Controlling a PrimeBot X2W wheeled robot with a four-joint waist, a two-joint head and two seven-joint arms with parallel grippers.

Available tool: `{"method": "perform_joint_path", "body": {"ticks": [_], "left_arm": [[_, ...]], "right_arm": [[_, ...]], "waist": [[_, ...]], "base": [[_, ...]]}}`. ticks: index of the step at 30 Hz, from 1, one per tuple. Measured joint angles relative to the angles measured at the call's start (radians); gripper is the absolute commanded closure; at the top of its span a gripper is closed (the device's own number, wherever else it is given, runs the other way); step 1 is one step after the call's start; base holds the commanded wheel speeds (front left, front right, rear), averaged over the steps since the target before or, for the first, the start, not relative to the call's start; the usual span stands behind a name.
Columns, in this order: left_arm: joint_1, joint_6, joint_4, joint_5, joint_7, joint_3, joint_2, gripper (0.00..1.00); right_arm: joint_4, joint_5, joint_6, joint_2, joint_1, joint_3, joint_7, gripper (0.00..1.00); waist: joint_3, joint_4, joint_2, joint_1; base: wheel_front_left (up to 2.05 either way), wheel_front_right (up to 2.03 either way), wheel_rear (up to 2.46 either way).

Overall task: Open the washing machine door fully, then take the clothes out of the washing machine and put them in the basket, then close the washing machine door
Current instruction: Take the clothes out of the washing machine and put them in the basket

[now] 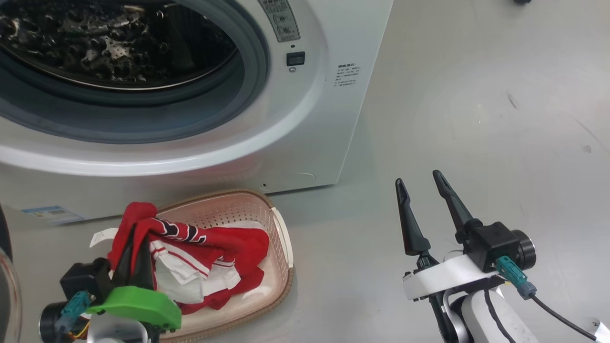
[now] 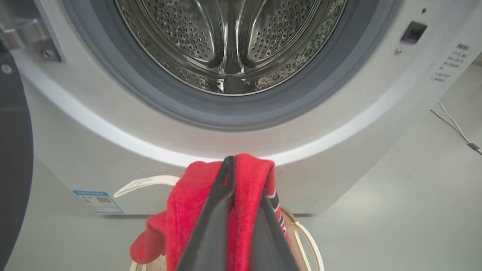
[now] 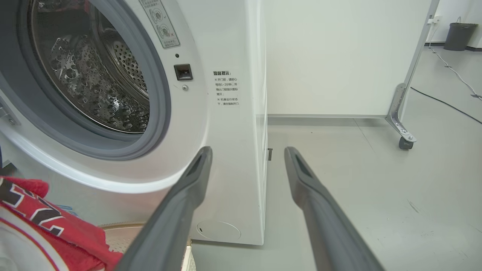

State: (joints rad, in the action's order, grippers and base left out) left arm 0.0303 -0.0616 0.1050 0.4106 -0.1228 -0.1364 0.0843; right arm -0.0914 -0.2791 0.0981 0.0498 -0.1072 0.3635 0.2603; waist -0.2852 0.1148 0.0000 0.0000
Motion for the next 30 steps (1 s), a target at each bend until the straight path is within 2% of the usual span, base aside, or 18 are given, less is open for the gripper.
{"method": "perform_joint_path", "body": {"ticks": [9, 23, 30], "left_arm": [[0.062, 0.032, 0.135, 0.014, 0.048, 0.004, 0.017, 1.00], [0.307, 0.087, 0.293, 0.038, 0.127, 0.036, 0.099, 1.00], [0.382, 0.112, 0.403, 0.065, 0.150, 0.050, 0.115, 1.00]], "right_arm": [[0.038, 0.000, 0.002, 0.000, -0.049, 0.021, 0.000, 0.00], [0.114, -0.029, 0.010, 0.001, -0.176, 0.059, 0.000, 0.00], [0.126, -0.044, 0.018, 0.001, -0.227, 0.063, 0.000, 0.00]], "waist": [[-0.105, 0.024, 0.0000, 0.0000], [-0.300, 0.084, 0.0000, 0.0000], [-0.386, 0.121, 0.0000, 0.0000]], "base": [[0.00, 0.00, 0.00], [0.00, 0.00, 0.00], [0.00, 0.00, 0.00]]}}
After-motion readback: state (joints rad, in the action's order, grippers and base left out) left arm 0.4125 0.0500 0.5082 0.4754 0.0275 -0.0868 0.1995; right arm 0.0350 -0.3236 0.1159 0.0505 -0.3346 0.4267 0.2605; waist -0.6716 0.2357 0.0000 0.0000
